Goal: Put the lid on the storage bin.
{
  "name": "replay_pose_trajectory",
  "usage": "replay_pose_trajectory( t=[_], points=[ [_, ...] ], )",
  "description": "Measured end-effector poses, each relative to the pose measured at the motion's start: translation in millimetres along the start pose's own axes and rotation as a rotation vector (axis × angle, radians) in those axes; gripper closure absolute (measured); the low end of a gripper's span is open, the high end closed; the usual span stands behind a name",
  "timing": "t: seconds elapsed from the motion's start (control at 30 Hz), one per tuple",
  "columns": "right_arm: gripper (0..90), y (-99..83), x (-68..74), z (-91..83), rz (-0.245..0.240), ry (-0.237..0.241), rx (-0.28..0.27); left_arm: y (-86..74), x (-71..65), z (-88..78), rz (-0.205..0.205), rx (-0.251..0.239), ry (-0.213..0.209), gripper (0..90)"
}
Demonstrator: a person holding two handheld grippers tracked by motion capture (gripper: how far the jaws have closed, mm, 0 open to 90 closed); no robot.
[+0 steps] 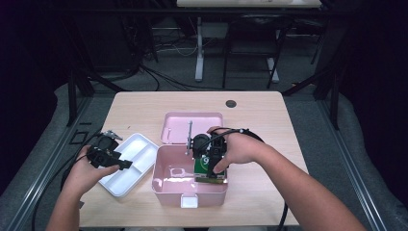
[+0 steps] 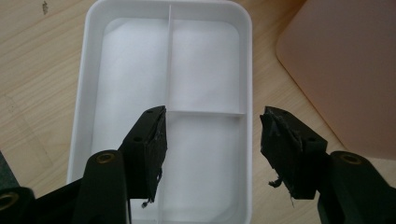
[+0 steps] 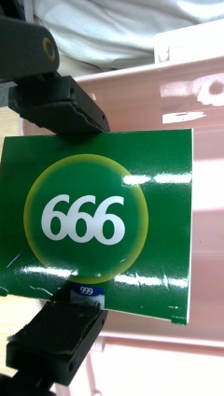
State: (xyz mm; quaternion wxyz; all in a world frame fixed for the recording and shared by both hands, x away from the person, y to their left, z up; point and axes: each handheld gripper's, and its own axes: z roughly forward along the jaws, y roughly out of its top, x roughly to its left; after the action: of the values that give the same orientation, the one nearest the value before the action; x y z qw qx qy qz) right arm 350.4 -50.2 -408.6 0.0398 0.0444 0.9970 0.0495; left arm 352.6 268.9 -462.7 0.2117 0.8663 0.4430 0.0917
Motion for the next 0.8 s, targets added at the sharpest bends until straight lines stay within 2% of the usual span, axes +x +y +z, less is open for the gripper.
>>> replay_pose_trajectory(
  t=[0.2,0.33,0.5,0.8],
  points=[
    [15.8,-1.7,-1.2,8.5,-0.009,-0.003,0.003,0.3,-0.6,0.8,0.003,0.003,0.0,40.9],
    [15.8,-3.4,-2.8,13.9,-0.002,0.013,0.005,0.2,-0.4,1.3,0.002,0.005,0.001,40.9],
    [15.8,-4.9,-2.6,21.9,-0.024,0.012,0.008,0.5,-1.1,2.1,0.003,0.009,-0.002,40.9],
    [15.7,-5.2,-3.9,27.0,-0.036,0.009,0.01,0.3,-1.1,2.3,0.003,0.01,0.0,40.9]
  ],
)
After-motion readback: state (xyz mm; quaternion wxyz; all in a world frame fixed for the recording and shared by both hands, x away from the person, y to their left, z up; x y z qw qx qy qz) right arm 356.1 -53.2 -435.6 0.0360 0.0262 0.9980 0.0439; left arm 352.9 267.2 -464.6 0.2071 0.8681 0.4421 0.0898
